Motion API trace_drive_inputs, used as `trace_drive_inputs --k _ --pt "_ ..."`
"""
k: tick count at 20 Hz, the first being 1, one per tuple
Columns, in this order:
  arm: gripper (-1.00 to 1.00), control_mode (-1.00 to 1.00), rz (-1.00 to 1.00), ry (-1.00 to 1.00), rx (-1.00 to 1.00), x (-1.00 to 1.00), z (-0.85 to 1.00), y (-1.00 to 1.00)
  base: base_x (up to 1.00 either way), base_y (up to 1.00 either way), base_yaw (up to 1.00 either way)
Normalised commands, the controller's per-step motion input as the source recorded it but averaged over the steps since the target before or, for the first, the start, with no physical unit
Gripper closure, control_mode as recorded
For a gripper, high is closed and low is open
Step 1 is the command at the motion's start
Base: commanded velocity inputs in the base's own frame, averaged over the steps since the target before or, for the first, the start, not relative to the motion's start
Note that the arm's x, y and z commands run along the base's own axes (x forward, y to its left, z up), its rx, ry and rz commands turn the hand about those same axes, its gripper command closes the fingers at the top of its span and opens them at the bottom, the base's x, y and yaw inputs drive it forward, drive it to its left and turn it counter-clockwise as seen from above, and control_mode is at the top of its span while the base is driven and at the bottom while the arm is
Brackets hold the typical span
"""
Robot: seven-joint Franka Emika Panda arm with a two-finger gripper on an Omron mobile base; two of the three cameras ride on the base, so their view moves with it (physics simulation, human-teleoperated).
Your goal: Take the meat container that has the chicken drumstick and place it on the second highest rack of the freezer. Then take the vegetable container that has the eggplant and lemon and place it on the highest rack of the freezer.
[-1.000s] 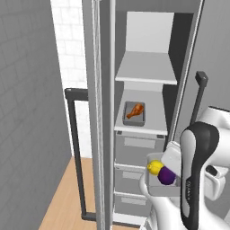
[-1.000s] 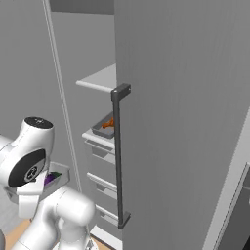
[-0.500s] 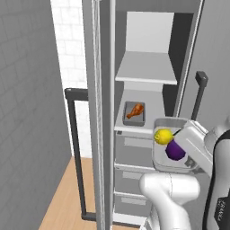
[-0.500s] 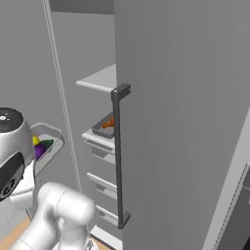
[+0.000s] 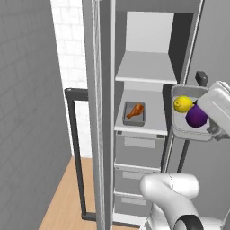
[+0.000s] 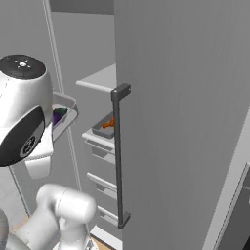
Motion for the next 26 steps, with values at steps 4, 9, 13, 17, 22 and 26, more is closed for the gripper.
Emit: trace_drive_inputs --k 4,9,13,17,22,26 --pt "1.0 -1.0 0.0 0.0 0.0 0.86 0.05 0.01 0.0 0.0 0.0" --pt "1.0 -1.0 0.0 -0.08 0.0 1.0 0.0 0.19 0.0 0.0 0.0" --pt "1.0 -1.0 -0.01 -0.21 0.0 0.81 0.31 0.07 0.0 0.0 0.0" --pt "1.0 -1.0 -0.02 -0.04 0.0 0.9 0.48 0.0 0.0 0.0 0.0" --pt "1.0 -1.0 -0.07 0.0 0.0 0.79 0.18 0.07 0.0 0.0 0.0" --pt "1.0 -1.0 -0.07 -0.01 0.0 0.49 -0.25 0.0 0.0 0.0 0.0"
